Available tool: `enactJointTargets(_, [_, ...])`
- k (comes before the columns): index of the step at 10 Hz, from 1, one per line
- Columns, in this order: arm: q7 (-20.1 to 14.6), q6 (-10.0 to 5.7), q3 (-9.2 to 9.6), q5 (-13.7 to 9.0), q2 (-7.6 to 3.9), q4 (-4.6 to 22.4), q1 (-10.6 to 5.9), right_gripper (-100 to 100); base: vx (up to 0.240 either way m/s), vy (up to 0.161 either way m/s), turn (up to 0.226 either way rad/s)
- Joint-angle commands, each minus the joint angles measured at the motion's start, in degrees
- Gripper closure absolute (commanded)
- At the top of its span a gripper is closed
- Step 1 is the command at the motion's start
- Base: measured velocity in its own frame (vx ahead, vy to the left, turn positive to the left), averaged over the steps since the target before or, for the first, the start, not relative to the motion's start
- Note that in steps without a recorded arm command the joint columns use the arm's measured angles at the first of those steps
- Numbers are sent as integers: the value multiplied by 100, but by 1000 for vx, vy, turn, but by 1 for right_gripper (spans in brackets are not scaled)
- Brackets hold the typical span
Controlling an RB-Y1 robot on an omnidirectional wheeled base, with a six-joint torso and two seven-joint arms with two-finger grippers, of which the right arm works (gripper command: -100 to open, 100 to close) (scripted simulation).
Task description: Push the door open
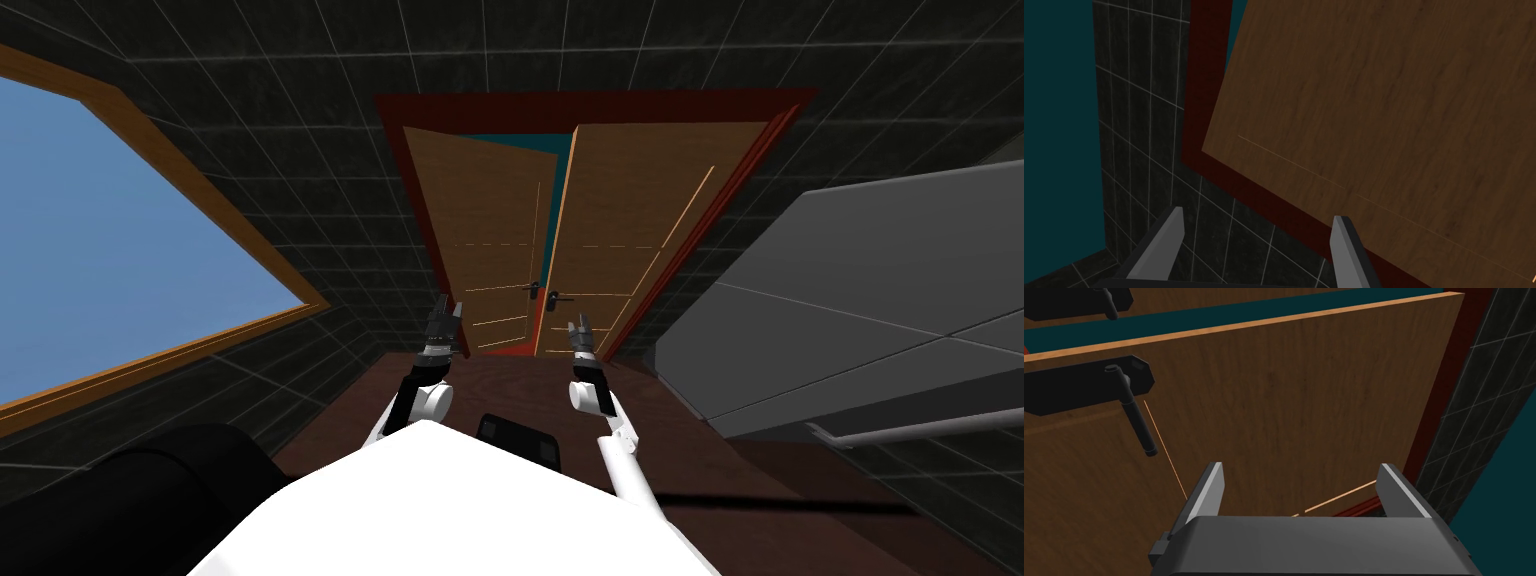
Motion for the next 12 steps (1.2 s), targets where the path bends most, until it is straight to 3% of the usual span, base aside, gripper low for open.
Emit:
enactJointTargets(1, [40,9,14,-11,12,191,-71,-100,41,-50,27])
enactJointTargets(3, [114,71,32,-86,-25,584,-353,-100,54,-60,57])
enactJointTargets(4, [114,71,32,-86,-25,686,-353,-100,57,-66,36])
enactJointTargets(7, [220,160,58,-196,-75,1309,-761,-100,57,-76,58])
enactJointTargets(8, [220,160,58,-196,-75,1405,-761,-100,56,-69,24])
enactJointTargets(11, [288,218,75,-265,-104,1843,-1022,-100,44,-51,33])
enactJointTargets(12, [288,218,75,-265,-104,1865,-1022,-100,34,-35,28])
